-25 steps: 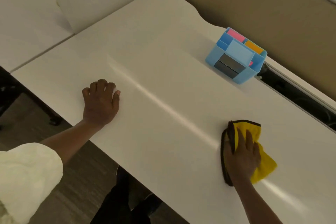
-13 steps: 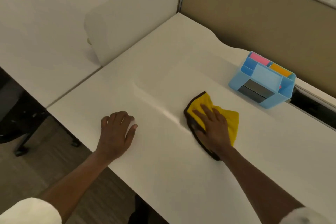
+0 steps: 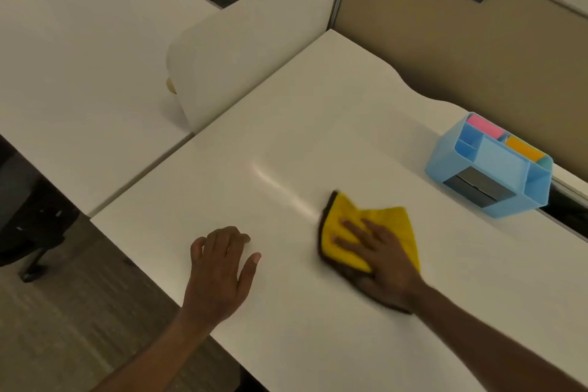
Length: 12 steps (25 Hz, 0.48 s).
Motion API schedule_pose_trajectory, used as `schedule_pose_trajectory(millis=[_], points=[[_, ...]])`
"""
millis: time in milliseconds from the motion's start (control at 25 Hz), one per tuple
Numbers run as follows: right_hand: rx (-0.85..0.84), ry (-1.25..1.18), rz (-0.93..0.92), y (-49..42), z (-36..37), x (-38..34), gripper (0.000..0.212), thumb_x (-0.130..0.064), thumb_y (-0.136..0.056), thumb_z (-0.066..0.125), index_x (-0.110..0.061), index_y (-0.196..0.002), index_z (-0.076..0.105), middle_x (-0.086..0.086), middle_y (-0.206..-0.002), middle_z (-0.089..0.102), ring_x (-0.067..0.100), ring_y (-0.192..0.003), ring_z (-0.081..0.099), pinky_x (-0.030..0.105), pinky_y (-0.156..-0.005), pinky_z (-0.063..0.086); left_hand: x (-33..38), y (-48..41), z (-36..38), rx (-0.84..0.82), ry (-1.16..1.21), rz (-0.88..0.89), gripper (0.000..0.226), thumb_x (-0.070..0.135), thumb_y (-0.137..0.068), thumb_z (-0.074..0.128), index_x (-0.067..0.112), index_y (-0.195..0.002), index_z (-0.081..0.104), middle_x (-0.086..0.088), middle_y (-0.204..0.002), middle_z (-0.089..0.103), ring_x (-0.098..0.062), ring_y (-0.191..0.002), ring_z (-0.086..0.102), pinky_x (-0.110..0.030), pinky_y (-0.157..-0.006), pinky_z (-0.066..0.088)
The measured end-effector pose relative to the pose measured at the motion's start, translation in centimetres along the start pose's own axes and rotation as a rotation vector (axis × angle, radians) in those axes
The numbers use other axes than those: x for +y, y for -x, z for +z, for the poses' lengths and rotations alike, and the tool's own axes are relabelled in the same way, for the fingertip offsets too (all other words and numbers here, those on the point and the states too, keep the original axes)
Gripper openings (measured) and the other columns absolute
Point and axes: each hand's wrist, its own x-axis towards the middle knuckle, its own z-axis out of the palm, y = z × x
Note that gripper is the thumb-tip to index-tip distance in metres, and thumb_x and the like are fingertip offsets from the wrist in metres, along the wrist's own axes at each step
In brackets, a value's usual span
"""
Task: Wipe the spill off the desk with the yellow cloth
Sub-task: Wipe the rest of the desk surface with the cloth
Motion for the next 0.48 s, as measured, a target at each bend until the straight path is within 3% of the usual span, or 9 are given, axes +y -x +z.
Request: schedule_pose_trajectory(millis=[160,200,240,280,360,400,480], points=[[0.227,-0.116,0.909,-12.6,-0.1,0.8,0.06,-0.057,-0.094,0.041,-0.035,-0.15,0.042,0.006,-0.162,0.032,0.044,-0.145,0.029,0.058,-0.115,0.023,-0.2,-0.2,0.0,-0.01,-0.022,0.009,0.037,0.042,-0.101,0.045,0.014,-0.112,0.067,-0.003,-0.114,0.064,-0.025,-0.109,0.061,-0.041,-0.095,0.038],[0.215,-0.21,1.068,-15.6,-0.6,-0.8,0.061,-0.058,-0.095,0.039,-0.032,-0.15,0.041,0.009,-0.163,0.031,0.046,-0.145,0.025,0.058,-0.116,0.018,-0.2,0.0,0.0,-0.008,-0.023,0.016,0.038,0.042,-0.101,0.045,0.014,-0.111,0.068,-0.003,-0.114,0.064,-0.025,-0.109,0.061,-0.041,-0.095,0.037],[0.211,-0.262,1.094,-17.7,-0.8,-2.5,0.063,-0.058,-0.095,0.039,-0.031,-0.151,0.04,0.011,-0.163,0.029,0.047,-0.146,0.023,0.059,-0.117,0.016,-0.1,0.0,0.0,-0.001,-0.023,0.021,0.038,0.041,-0.102,0.044,0.013,-0.111,0.068,-0.004,-0.113,0.064,-0.026,-0.108,0.061,-0.04,-0.094,0.036],[0.209,-0.235,1.002,-18.4,-0.5,-4.2,0.064,-0.059,-0.093,0.039,-0.032,-0.151,0.039,0.011,-0.163,0.028,0.047,-0.146,0.022,0.059,-0.117,0.016,0.0,-0.1,-0.1,0.009,-0.017,0.022,0.039,0.041,-0.102,0.043,0.013,-0.11,0.068,-0.004,-0.113,0.065,-0.027,-0.107,0.062,-0.039,-0.094,0.035],[0.139,-0.159,0.585,-14.4,0.9,-8.1,0.065,-0.058,-0.091,0.042,-0.037,-0.152,0.038,0.004,-0.165,0.026,0.043,-0.148,0.023,0.058,-0.118,0.019,-0.3,-0.1,-0.4,0.036,-0.011,0.026,0.04,0.04,-0.103,0.041,0.012,-0.109,0.069,-0.006,-0.112,0.066,-0.027,-0.104,0.062,-0.036,-0.092,0.031],[0.081,-0.161,0.385,-9.7,1.4,-9.7,0.065,-0.057,-0.09,0.046,-0.041,-0.152,0.036,-0.001,-0.166,0.023,0.039,-0.149,0.023,0.055,-0.118,0.021,-0.1,0.0,-0.5,0.049,-0.013,0.031,0.041,0.04,-0.103,0.041,0.011,-0.109,0.07,-0.006,-0.112,0.066,-0.027,-0.104,0.062,-0.035,-0.092,0.03],[0.027,-0.137,0.181,1.1,0.9,-9.6,0.067,-0.056,-0.09,0.051,-0.046,-0.153,0.031,-0.007,-0.167,0.017,0.032,-0.152,0.02,0.049,-0.117,0.023,0.9,0.5,-0.5,0.054,-0.007,0.039,0.039,0.04,-0.103,0.042,0.012,-0.109,0.07,-0.006,-0.112,0.066,-0.027,-0.107,0.062,-0.037,-0.092,0.031]])
